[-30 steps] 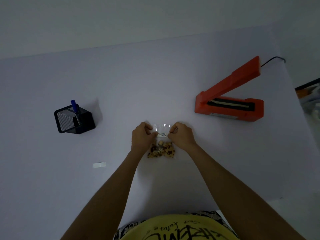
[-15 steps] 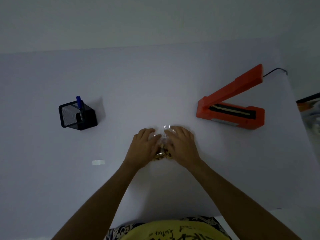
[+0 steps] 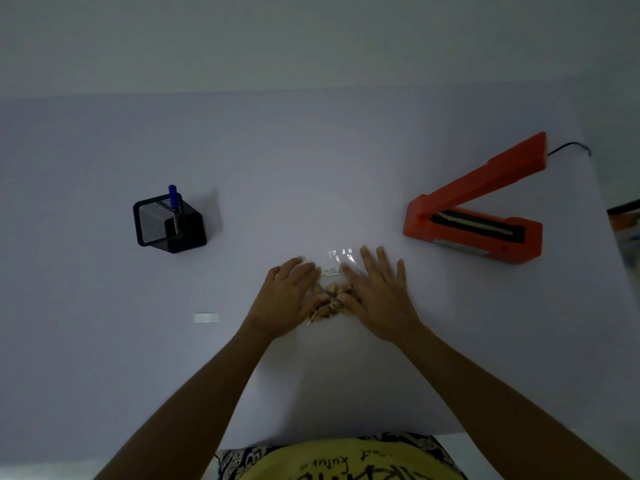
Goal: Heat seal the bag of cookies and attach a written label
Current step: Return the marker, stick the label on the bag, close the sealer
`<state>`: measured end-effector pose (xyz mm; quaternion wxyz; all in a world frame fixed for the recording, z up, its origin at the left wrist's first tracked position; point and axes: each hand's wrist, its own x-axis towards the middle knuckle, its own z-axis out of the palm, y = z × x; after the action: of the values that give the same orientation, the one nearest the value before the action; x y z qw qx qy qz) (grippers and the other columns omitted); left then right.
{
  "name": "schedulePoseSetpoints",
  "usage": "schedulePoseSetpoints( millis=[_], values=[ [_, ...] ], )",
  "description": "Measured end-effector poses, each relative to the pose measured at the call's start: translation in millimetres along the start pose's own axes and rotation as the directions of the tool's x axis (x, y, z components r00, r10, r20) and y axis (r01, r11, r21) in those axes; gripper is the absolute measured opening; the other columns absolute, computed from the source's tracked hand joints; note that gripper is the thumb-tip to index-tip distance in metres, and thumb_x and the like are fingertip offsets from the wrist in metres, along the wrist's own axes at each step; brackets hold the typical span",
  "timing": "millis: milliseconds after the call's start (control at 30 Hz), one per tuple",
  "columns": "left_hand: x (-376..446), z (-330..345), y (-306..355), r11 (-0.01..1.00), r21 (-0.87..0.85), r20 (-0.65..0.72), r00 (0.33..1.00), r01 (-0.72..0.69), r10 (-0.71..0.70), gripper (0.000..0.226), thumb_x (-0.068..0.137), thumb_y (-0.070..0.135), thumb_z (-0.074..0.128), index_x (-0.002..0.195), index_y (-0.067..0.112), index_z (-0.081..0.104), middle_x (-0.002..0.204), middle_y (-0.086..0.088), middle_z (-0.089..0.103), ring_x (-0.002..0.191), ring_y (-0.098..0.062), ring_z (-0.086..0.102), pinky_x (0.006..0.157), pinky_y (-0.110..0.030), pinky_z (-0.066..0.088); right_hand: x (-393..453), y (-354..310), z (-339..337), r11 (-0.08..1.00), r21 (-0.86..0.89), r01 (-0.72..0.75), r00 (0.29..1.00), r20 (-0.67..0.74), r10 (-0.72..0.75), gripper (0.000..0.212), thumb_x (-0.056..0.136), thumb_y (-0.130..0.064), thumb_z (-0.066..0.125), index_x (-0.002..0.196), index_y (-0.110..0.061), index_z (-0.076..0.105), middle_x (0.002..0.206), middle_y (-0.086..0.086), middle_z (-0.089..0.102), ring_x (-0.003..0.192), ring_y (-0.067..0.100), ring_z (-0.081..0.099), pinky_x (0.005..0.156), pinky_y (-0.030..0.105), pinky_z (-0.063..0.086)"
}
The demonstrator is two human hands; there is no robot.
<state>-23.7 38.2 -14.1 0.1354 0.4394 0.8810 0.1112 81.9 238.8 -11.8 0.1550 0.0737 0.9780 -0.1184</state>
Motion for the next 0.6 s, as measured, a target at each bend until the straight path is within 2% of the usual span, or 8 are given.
schedulePoseSetpoints(
  millis=[167, 300, 367, 467, 600],
  values=[
    [1, 0, 0, 1.0, 0.008, 0.034, 0.999, 0.001, -0.001, 0.065, 0.096, 0.058, 0.017, 0.131, 0.015, 0.053, 0.137, -0.003, 0.054, 0.132, -0.024, 0.043, 0.097, -0.039, 0.042, 4, -5, 0, 0.997, 0.053, 0.049, 0.998, 0.028, -0.051, 0.064, 0.091, -0.069, 0.013, 0.146, -0.039, 0.028, 0.162, 0.007, 0.008, 0.148, 0.035, -0.003, 0.112, 0.067, 0.007],
    [1, 0, -2, 0.999, 0.033, 0.042, 0.999, -0.008, 0.007, 0.058, 0.095, 0.054, 0.029, 0.132, 0.015, 0.053, 0.136, -0.003, 0.054, 0.129, -0.024, 0.045, 0.095, -0.038, 0.044, 0, 10, -5, 0.994, 0.104, -0.019, 1.0, 0.007, 0.018, 0.079, 0.087, -0.071, -0.004, 0.147, -0.034, 0.03, 0.162, 0.007, 0.009, 0.148, 0.033, -0.001, 0.114, 0.064, 0.007],
    [-1, 1, -2, 0.999, 0.039, 0.03, 0.999, -0.017, 0.016, 0.052, 0.095, 0.049, 0.036, 0.131, 0.015, 0.053, 0.135, -0.004, 0.054, 0.129, -0.025, 0.046, 0.095, -0.039, 0.045, -5, 16, -5, 0.994, 0.103, 0.028, 1.0, 0.003, -0.028, 0.083, 0.085, -0.075, 0.005, 0.148, -0.028, 0.03, 0.161, 0.008, 0.011, 0.148, 0.031, 0.003, 0.116, 0.061, 0.008],
    [-6, 0, 1, 1.0, 0.01, -0.043, 0.999, 0.023, -0.022, 0.044, 0.095, 0.041, 0.041, 0.128, 0.014, 0.055, 0.131, -0.008, 0.058, 0.125, -0.027, 0.05, 0.094, -0.041, 0.048, -14, 17, 3, 0.984, 0.095, 0.149, 0.989, -0.029, -0.147, 0.085, 0.086, -0.076, 0.026, 0.144, -0.016, 0.04, 0.155, 0.013, 0.03, 0.144, 0.029, 0.024, 0.115, 0.055, 0.016],
    [-26, 1, 14, 0.993, -0.087, -0.106, 0.991, 0.074, -0.083, 0.058, 0.094, 0.056, 0.037, 0.128, 0.013, 0.055, 0.129, -0.007, 0.056, 0.122, -0.023, 0.049, 0.096, -0.036, 0.043, -24, 15, 18, 0.977, 0.075, 0.2, 0.977, -0.091, -0.193, 0.069, 0.092, -0.062, 0.038, 0.14, -0.012, 0.043, 0.149, 0.015, 0.042, 0.136, 0.03, 0.041, 0.113, 0.049, 0.021]
  ],
)
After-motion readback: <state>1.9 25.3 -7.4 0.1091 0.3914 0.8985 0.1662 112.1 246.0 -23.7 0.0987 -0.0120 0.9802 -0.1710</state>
